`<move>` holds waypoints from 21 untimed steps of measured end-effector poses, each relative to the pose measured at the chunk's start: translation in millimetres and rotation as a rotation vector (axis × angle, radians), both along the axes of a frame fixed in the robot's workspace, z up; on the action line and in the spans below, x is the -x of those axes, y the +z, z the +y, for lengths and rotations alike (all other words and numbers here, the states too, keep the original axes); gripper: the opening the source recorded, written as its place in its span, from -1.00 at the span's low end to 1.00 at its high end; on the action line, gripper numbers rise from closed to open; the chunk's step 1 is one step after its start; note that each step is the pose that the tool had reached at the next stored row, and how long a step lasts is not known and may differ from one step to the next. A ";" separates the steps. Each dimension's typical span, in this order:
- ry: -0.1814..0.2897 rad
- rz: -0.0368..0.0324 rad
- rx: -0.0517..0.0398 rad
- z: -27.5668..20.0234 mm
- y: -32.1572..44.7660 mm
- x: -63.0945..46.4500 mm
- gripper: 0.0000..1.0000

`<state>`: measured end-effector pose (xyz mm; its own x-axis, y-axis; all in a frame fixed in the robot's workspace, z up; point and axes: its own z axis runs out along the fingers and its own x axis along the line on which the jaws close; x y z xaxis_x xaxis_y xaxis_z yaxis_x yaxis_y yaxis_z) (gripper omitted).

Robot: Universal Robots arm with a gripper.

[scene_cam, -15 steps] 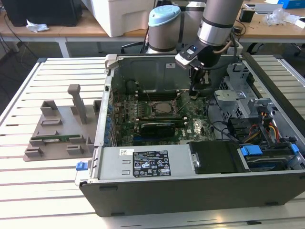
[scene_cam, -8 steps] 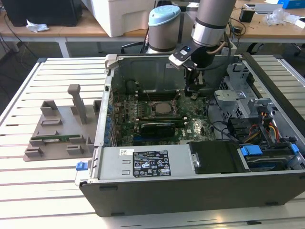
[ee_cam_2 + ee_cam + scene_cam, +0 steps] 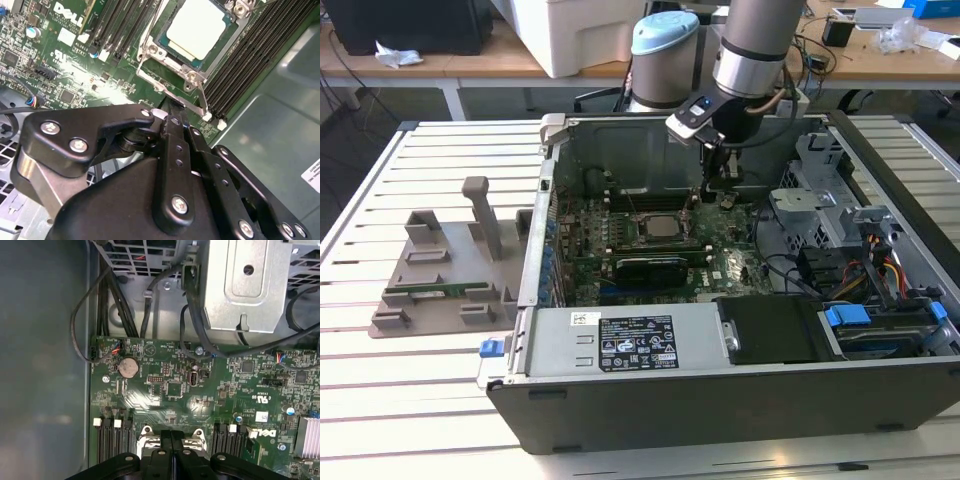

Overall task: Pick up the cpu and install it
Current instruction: 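Close the cpu cover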

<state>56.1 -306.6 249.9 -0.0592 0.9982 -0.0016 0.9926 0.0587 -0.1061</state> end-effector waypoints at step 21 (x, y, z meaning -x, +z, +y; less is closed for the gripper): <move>0.000 0.0000 -0.0001 0.0 -14.7 38.9 -0.79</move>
